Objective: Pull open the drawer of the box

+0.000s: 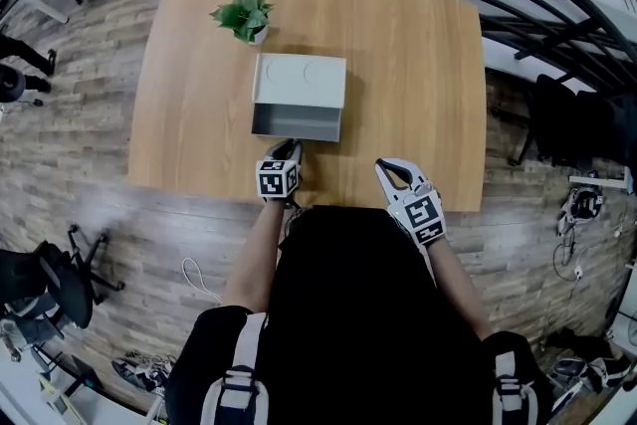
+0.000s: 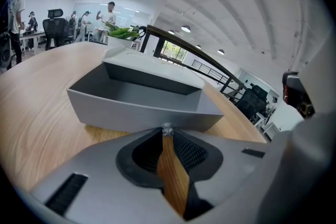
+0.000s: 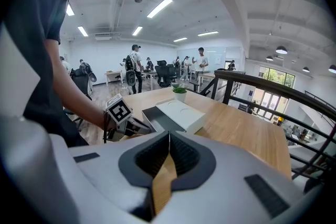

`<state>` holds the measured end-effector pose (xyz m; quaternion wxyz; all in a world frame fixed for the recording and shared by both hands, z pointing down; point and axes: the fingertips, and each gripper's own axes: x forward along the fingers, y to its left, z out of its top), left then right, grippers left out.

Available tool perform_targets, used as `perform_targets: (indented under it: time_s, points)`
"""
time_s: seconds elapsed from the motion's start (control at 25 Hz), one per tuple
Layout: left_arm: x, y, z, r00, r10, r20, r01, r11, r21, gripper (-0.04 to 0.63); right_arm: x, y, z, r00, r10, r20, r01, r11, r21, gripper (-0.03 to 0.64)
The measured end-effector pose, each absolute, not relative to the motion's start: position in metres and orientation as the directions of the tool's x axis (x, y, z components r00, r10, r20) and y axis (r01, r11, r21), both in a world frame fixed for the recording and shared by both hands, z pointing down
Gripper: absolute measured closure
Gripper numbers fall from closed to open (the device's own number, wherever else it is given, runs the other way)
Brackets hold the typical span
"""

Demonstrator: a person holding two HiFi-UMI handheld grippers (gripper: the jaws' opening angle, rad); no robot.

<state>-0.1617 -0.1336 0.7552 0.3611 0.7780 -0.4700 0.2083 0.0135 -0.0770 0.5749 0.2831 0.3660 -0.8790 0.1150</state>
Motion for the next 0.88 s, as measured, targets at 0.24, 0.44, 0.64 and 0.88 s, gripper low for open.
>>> perform_targets:
  time_s: [0.24,0.44,0.64,0.88]
  points:
    - [-0.159,-0.127,0.755,0.471,-0.578,0.666,-0.882,-0.297,0.366,0.515,0.012,-0.078,0.575,-0.584,-0.574,0.574,-0.698,0.716,0.005,0.591]
    - [-0.156,-0.120,0.755,0.470,-0.575,0.669,-0.882,-0.287,0.373,0.515,0.011,-0.078,0.574,-0.597,-0.566,0.569,-0.689,0.724,-0.003,0.592]
    - [-0.156,-0.114,0.757,0.466,-0.569,0.678,-0.885,-0.281,0.372,0.515,0.011,-0.076,0.573,-0.602,-0.562,0.568,-0.689,0.724,-0.013,0.592]
    - [-0.156,-0.113,0.759,0.458,-0.571,0.681,-0.889,-0.276,0.366,0.515,0.016,-0.073,0.575,-0.603,-0.561,0.567,-0.689,0.725,-0.015,0.592]
